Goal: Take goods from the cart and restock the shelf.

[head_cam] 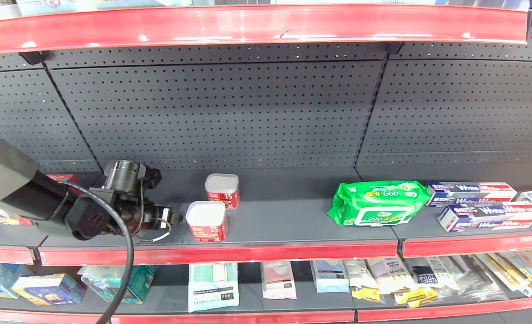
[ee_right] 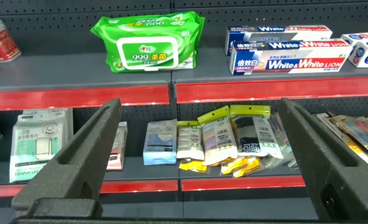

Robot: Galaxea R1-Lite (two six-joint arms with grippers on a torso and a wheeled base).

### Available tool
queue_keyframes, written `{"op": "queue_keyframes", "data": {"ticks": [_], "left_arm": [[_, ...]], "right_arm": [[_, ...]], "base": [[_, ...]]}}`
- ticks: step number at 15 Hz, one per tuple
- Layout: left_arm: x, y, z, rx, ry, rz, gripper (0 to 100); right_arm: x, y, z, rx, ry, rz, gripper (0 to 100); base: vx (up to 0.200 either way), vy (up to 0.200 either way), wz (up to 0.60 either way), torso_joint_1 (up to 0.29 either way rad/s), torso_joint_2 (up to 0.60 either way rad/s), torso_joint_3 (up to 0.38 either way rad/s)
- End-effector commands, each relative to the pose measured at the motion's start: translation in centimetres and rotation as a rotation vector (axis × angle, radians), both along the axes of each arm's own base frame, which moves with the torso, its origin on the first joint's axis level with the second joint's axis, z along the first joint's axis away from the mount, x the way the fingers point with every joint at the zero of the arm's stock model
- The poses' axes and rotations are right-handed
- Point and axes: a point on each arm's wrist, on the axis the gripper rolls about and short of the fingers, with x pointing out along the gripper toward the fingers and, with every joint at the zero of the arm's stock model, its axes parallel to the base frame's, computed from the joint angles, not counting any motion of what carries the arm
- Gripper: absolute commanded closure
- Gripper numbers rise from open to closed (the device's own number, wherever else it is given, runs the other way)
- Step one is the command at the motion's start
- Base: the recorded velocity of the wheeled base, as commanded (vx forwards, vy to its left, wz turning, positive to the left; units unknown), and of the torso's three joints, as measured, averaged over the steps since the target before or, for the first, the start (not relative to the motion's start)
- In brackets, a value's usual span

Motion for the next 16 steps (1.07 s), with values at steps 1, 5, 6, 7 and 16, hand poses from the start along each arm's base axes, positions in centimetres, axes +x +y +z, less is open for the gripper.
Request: {"op": "queue_keyframes", "data": {"ticks": [1, 5, 6, 7, 16], "left_arm": [[0.3, 0.0, -0.2, 0.002, 0.000, 0.000, 0], [1.1, -0.1, -0.4, 0.003, -0.004, -0.002, 0], [1.3, -0.2, -0.5, 0.003, -0.005, -0.004, 0], [1.4, -0.5, -0.6, 0.003, -0.005, -0.010, 0], [2.0, -1.6, -0.5, 0.006, -0.017, -0.037, 0]], "right_arm": [[0.0, 0.0, 0.0, -0.002, 0.002, 0.000, 0], [0.0, 0.0, 0.0, 0.000, 0.002, 0.000, 0], [0.0, 0.0, 0.0, 0.000, 0.002, 0.001, 0], [0.0, 0.0, 0.0, 0.000, 0.002, 0.000, 0], [0.0, 0.0, 0.0, 0.000, 0.002, 0.000, 0]], "base": [[0.000, 0.000, 0.00, 0.000, 0.00, 0.000], [0.000, 0.000, 0.00, 0.000, 0.00, 0.000], [0.000, 0.000, 0.00, 0.000, 0.00, 0.000], [0.000, 0.000, 0.00, 0.000, 0.00, 0.000], [0.000, 0.000, 0.00, 0.000, 0.00, 0.000]]}}
